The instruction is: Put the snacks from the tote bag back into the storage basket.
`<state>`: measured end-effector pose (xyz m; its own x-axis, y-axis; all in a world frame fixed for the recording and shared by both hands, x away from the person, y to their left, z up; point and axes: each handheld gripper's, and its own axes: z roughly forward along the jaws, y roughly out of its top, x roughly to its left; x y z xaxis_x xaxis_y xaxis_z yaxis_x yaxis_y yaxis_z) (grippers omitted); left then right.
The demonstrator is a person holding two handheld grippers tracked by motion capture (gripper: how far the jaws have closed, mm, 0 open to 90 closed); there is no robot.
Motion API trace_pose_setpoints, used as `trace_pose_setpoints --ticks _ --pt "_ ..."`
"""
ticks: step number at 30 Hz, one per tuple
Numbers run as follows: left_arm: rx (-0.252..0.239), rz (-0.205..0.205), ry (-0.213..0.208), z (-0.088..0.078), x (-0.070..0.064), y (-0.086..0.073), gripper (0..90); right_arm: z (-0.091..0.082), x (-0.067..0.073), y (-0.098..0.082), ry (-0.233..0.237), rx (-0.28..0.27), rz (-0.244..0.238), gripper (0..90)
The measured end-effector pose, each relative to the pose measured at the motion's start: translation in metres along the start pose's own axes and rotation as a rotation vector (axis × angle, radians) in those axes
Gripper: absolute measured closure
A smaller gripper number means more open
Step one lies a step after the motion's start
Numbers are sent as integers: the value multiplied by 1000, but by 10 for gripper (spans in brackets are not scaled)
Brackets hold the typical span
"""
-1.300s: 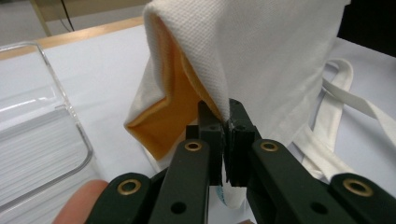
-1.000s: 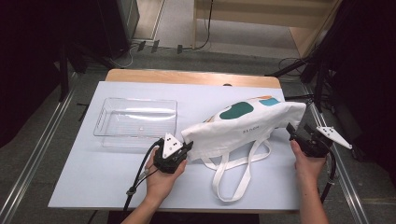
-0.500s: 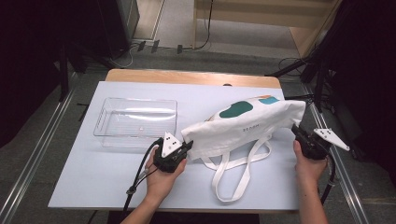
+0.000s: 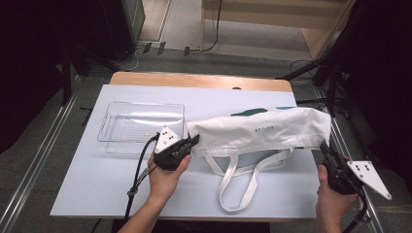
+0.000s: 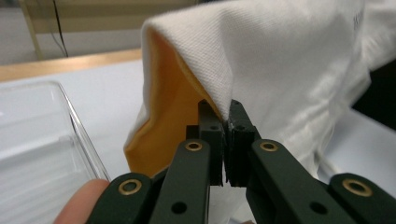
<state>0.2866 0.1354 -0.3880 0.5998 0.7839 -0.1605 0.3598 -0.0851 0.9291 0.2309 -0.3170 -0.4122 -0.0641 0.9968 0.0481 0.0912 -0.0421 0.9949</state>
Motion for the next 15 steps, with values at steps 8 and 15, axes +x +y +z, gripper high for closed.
trace_pose_setpoints --ticks 8,15 --pt "76 -51 38 14 14 -8 891 -13 -2 -16 25 145 117 547" --pt "79 -30 45 14 13 -7 883 19 -21 13 141 188 213 338"
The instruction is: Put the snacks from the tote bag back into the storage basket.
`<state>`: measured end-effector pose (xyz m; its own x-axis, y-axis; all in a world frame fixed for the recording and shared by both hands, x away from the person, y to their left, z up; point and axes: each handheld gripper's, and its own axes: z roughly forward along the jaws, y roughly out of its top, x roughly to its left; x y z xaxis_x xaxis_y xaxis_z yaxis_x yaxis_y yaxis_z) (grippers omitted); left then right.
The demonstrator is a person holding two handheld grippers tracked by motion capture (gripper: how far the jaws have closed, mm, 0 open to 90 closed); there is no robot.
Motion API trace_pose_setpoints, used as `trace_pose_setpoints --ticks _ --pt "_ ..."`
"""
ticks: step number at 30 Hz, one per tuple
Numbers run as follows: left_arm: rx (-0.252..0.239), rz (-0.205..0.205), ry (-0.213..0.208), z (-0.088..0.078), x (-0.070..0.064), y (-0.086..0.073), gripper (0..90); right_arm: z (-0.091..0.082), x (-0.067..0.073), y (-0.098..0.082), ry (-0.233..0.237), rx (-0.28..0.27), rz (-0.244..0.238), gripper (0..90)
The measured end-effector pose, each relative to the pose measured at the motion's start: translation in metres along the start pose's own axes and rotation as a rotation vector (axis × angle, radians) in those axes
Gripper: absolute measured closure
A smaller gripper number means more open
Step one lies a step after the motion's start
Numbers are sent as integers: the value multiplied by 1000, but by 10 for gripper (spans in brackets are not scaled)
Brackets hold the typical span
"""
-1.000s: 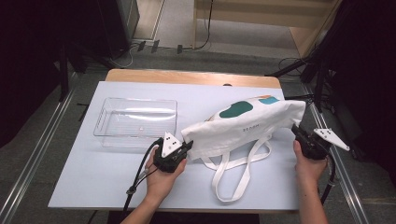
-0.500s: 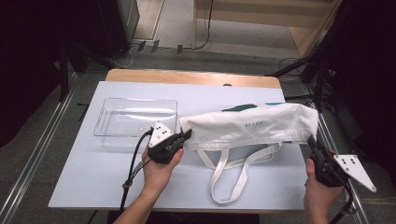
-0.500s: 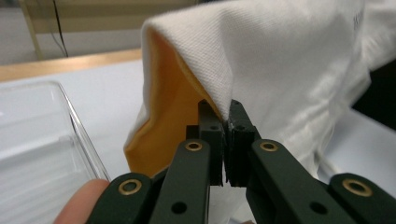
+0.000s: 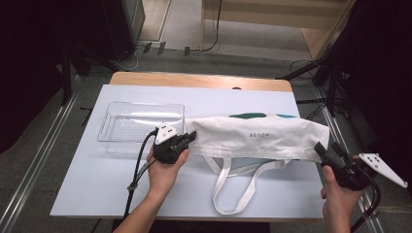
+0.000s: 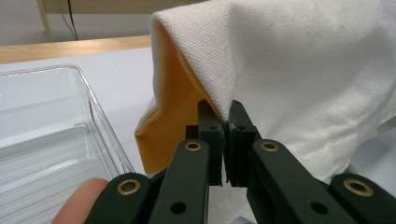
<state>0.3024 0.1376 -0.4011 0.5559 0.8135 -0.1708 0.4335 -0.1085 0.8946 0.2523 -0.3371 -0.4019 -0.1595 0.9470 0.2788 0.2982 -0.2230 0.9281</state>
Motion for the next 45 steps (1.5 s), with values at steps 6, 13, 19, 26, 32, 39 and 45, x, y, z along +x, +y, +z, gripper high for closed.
trace_pose_setpoints --ticks 6,13,19,26,32,39,45 --pt "0 -3 -31 -3 0 -1 891 22 13 -5 18 54 -68 817" --pt "-70 -11 -79 -8 -3 15 894 -6 31 -9 -91 -178 -223 866" --pt "-83 -7 -21 3 3 28 892 -20 44 -18 -129 -254 -256 864" --pt "-21 -45 -12 10 10 6 741 -10 41 -43 -139 -188 -223 839" --pt "-21 -17 -7 -10 0 -20 442 -8 43 -47 -151 -186 -216 834" --pt "44 4 -73 -11 -29 -57 390 -5 44 -48 -161 -184 -215 828" --pt "112 76 -106 3 -66 -69 396 -5 44 -49 -163 -182 -218 825"
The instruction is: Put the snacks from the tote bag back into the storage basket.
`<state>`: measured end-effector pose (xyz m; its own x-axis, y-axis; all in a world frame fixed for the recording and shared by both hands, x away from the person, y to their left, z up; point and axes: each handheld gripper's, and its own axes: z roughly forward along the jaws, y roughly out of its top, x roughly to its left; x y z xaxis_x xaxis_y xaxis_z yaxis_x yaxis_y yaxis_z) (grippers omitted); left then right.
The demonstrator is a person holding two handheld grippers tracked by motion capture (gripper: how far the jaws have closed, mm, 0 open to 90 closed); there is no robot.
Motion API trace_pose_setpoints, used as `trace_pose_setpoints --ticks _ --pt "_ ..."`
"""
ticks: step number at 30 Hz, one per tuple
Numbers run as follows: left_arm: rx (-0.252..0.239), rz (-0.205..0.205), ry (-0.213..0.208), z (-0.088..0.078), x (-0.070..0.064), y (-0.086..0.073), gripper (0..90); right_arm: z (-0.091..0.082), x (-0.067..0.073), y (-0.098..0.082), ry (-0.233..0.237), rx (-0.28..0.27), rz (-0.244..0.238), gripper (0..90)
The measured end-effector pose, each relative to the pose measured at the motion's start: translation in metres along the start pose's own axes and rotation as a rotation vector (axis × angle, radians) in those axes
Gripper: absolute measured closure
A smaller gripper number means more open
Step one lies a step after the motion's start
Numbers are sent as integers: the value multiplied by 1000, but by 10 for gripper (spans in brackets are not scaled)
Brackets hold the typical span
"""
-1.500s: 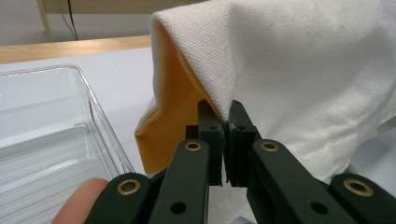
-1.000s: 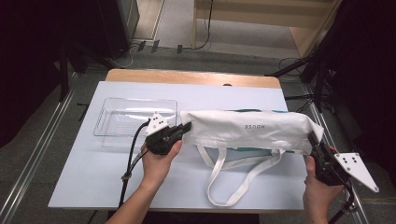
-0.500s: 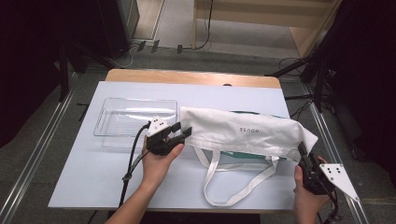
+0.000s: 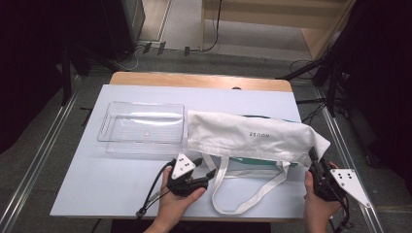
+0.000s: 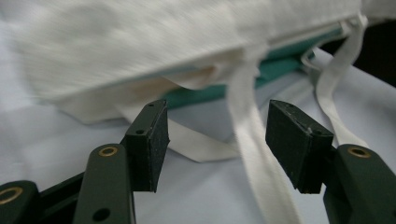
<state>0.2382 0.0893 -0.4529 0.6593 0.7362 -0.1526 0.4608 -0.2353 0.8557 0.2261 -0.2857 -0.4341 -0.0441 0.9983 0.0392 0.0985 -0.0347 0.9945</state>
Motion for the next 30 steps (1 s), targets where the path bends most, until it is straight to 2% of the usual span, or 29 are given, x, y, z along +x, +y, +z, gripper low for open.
trace_pose_setpoints --ticks 1,2,3,4,5,6,7,8,9,10,11,12,13,15,17,20,21,23,26,28,30 --pt "10 19 1 3 -4 -1 385 0 0 0 1 2 4 823" --pt "10 19 1 3 -4 -1 372 0 0 0 1 2 4 823" --pt "38 54 7 11 -16 -5 357 1 -1 -1 2 2 4 819" --pt "38 54 7 11 -16 -5 323 1 -1 -2 4 3 4 816" --pt "67 84 21 17 -23 -7 279 1 -2 -2 4 5 5 812" --pt "67 84 21 17 -23 -7 264 1 -2 -2 4 5 5 812" --pt "99 121 29 20 -26 -7 264 1 -2 -2 8 7 8 808" --pt "116 139 41 22 -29 -7 272 2 -3 -3 11 11 11 786" --pt "149 154 83 24 -30 -7 331 2 -3 -3 12 14 16 765" --pt "166 146 85 25 -28 -7 415 3 -3 -3 16 20 21 722" --pt "175 134 60 25 -26 -7 517 3 -4 -2 21 25 29 661" --pt "175 134 60 25 -26 -7 643 3 -4 -2 21 25 29 661" --pt "179 111 38 25 -21 -6 752 0 -4 4 43 38 46 513" --pt "175 87 12 25 -16 -5 863 -5 -3 8 47 35 49 437" --pt "155 70 -13 24 -13 -4 884 -12 -2 11 62 26 37 394" --pt "145 75 -10 24 -13 -3 891 -19 -2 12 70 31 19 341" --pt "144 83 -14 24 -13 -3 892 -29 -3 11 53 33 12 285" --pt "143 90 -15 24 -13 -3 893 -32 -4 12 47 29 16 277" --pt "119 91 -16 24 -11 -1 893 -49 -10 10 40 22 39 260" --pt "110 86 -17 25 -11 0 894 -52 -13 7 36 26 45 259" --pt "104 90 -20 24 -9 2 895 -58 -17 -1 23 55 89 248"
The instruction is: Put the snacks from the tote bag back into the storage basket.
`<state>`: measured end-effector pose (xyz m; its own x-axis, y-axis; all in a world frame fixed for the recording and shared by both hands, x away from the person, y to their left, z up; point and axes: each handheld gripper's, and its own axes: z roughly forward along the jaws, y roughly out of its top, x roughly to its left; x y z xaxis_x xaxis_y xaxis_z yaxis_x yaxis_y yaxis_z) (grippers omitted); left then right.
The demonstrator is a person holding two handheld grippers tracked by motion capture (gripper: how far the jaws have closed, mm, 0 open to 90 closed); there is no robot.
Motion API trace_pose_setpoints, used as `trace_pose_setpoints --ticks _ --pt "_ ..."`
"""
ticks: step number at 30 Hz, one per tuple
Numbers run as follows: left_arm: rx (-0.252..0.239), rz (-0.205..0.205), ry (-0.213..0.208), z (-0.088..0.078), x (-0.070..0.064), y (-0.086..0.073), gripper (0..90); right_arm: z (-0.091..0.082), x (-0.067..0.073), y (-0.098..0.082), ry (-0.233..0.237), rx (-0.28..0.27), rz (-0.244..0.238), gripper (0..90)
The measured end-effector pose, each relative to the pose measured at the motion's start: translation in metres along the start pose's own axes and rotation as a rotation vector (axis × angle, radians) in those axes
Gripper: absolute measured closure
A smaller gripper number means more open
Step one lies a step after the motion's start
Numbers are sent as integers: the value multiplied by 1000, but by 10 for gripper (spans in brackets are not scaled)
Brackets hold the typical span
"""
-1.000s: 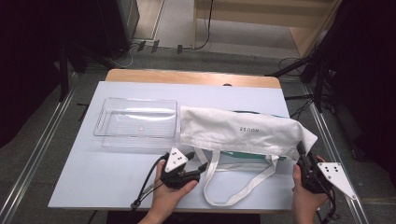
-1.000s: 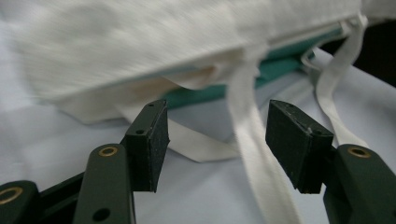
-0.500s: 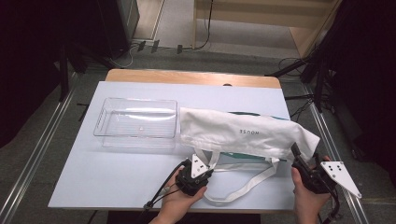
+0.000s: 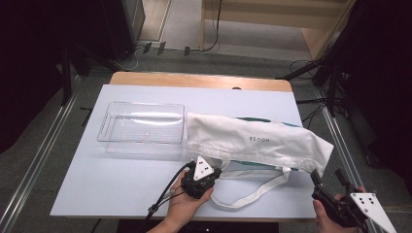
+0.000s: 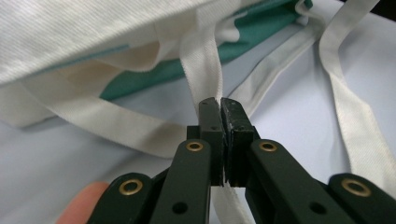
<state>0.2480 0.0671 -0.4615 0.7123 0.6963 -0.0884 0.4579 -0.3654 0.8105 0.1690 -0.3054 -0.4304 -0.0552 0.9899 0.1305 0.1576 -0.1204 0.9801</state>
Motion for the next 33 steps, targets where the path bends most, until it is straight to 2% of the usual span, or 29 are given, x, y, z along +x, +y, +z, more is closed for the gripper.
trace_pose_setpoints --ticks 6,9,10,13,14,15,16,17,18,19,21,23,27,28,29,30,31,33 --pt "-20 -7 -8 0 5 4 895 -5 4 -16 5 60 25 248" --pt "-23 -11 -11 1 6 5 895 0 11 -30 49 109 42 250" --pt "-27 -5 -15 2 5 6 895 8 17 -40 93 168 53 248" --pt "-30 -5 -19 2 4 6 895 19 23 -48 146 230 49 264" --pt "-31 -1 -17 1 4 6 895 19 23 -48 146 230 49 264" --pt "-37 1 -16 0 3 6 895 25 28 -52 174 282 40 338" --pt "-37 1 -16 0 3 6 895 25 28 -52 174 282 40 338" --pt "-46 -3 -17 -2 4 6 895 31 31 -56 173 365 54 432" --pt "-46 -3 -17 -2 4 6 896 31 31 -56 173 365 54 432" --pt "-51 -6 -18 -3 5 6 896 33 31 -58 175 395 72 458" --pt "-62 -7 -17 -5 5 6 895 39 32 -62 184 472 93 584" --pt "-64 -4 -17 -7 5 6 896 40 32 -62 192 476 95 600" --pt "-70 -4 -20 -8 5 5 895 43 33 -62 198 492 88 736" --pt "-73 -1 -23 -9 5 5 896 44 35 -62 198 496 78 827" --pt "-73 -1 -23 -9 5 5 896 44 36 -62 197 496 65 862" --pt "-74 2 -18 -9 4 5 896 44 36 -62 197 496 65 862" --pt "-75 5 -24 -9 4 5 895 44 39 -61 208 495 40 894" --pt "-77 5 -24 -9 4 5 896 44 40 -61 220 491 41 896"
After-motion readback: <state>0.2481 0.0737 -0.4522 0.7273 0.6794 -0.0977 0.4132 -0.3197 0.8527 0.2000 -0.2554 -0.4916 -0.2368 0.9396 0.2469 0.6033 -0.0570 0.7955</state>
